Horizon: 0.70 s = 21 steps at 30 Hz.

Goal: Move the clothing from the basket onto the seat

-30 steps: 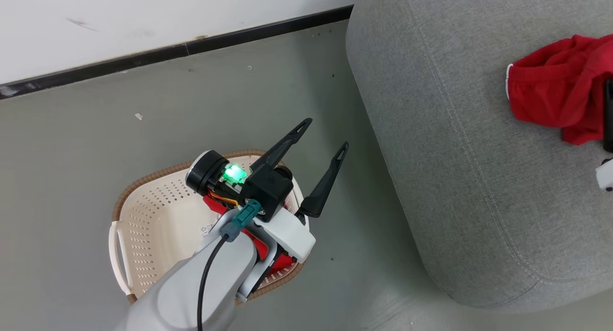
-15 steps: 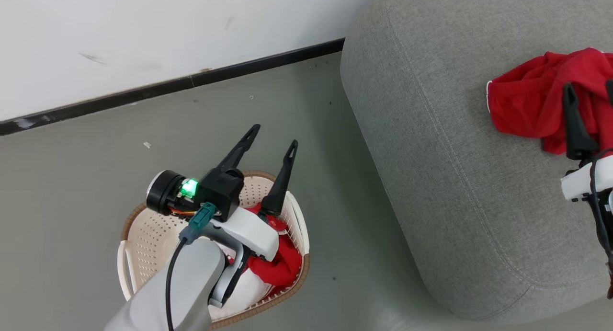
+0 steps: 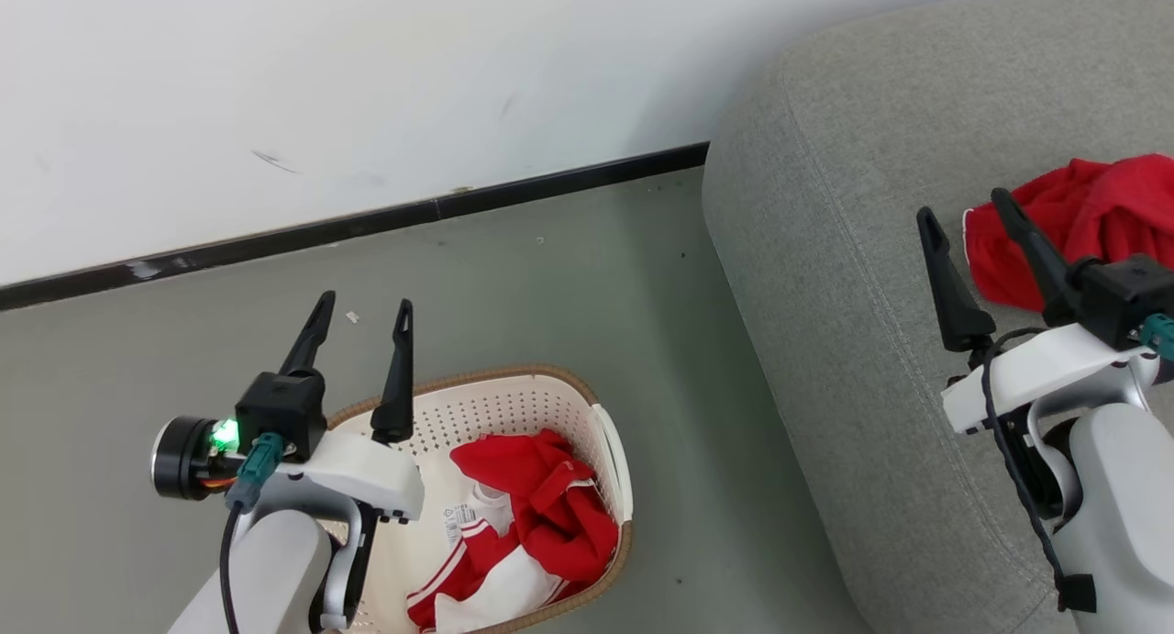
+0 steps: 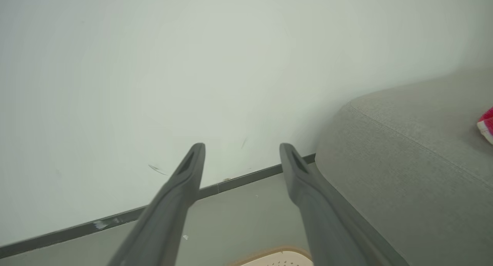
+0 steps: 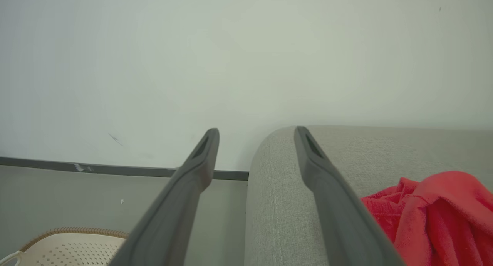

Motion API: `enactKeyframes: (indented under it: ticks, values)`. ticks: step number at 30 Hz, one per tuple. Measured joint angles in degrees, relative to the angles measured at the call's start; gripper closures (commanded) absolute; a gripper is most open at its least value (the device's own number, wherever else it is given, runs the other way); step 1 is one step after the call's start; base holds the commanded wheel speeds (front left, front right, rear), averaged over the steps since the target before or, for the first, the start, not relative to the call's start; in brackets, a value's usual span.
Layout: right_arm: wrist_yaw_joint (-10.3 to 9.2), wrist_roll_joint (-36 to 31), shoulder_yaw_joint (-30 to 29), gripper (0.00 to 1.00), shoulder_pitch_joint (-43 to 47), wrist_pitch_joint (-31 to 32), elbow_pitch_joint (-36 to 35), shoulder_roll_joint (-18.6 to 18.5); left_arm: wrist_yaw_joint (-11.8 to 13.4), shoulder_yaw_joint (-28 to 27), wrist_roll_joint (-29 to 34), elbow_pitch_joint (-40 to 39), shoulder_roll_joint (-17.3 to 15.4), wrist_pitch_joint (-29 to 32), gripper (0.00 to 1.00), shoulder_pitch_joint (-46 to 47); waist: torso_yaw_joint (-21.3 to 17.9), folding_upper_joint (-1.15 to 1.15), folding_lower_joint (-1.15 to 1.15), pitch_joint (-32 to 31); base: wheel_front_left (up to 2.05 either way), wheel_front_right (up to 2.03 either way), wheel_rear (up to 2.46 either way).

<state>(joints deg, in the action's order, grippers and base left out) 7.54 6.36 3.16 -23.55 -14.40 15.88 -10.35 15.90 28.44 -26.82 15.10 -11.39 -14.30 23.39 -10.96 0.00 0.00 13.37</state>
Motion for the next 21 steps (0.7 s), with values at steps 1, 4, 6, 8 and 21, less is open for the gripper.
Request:
enactKeyframes:
  ticks: [1, 4, 6, 8, 21]
  values:
    - [0.0, 0.0, 0.14, 0.0, 0.35, 0.0, -0.01, 0.36, 0.38, -0.8, 0.0, -0.32, -0.05, 0.0, 0.0, -0.64, 0.35, 0.0, 0.0, -0.39, 0.0, 0.0, 0.0]
    - [0.0, -0.32, 0.66, 0.0, 1.39, -0.01, -0.27, 1.16, 1.19, -2.82, 0.0, -0.99, -0.41, -0.03, 0.0, -2.82, 1.38, 0.0, 0.0, -1.61, 0.0, 0.0, 0.0]
    - [0.0, -0.65, 1.12, 0.0, 2.21, -0.01, -0.52, 1.47, 1.63, -4.0, -0.21, -1.32, -0.46, -0.16, 0.0, -4.47, 2.07, 0.0, 0.0, -2.44, 0.0, 0.0, 0.0]
    - [0.0, -1.14, 1.18, 0.0, 3.25, -0.01, -0.55, 1.91, 2.18, -4.86, -0.42, -1.47, -0.68, -0.16, 0.0, -6.02, 2.74, 0.0, 0.0, -3.27, 0.0, 0.0, 0.0]
    - [0.0, -1.91, 0.66, 0.0, 11.05, -0.01, -1.57, 5.47, 3.88, -8.67, -0.43, -2.65, -1.52, -0.16, 0.0, -14.57, 6.56, 0.0, 0.0, -8.69, 0.0, 0.0, 0.0]
